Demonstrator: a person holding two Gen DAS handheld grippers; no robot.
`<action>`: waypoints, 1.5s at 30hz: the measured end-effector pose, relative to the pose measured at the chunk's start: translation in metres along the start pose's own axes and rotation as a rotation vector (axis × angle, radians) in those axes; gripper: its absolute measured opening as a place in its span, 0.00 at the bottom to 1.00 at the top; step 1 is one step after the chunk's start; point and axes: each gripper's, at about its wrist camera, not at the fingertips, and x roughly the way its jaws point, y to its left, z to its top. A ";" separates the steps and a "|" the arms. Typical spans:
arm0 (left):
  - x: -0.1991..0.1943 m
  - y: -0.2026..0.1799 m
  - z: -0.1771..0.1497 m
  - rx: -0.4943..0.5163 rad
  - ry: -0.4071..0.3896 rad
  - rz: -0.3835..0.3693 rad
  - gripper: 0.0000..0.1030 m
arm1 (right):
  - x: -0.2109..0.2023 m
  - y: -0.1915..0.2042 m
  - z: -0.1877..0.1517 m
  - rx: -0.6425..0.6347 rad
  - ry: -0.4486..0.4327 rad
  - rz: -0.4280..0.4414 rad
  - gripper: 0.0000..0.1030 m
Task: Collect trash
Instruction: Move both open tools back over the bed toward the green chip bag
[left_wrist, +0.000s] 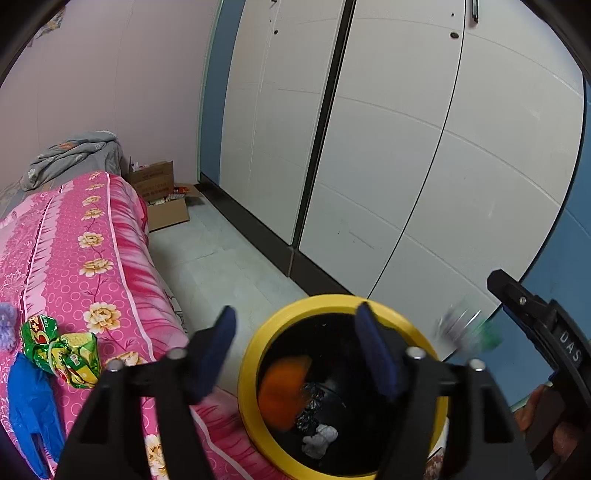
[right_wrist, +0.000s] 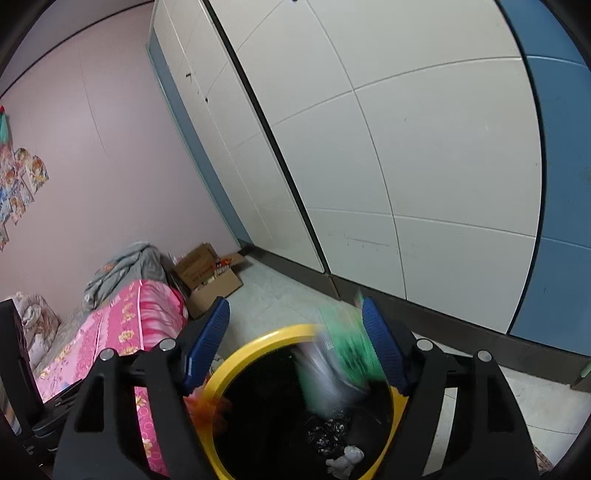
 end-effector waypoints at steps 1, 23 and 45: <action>-0.002 0.001 0.001 -0.006 -0.004 0.003 0.71 | -0.003 0.001 0.001 -0.004 -0.014 -0.009 0.69; -0.151 0.111 0.018 -0.095 -0.210 0.310 0.92 | -0.039 0.095 0.009 -0.181 -0.004 0.326 0.86; -0.251 0.301 -0.057 -0.358 -0.159 0.690 0.92 | -0.006 0.259 -0.076 -0.558 0.179 0.561 0.88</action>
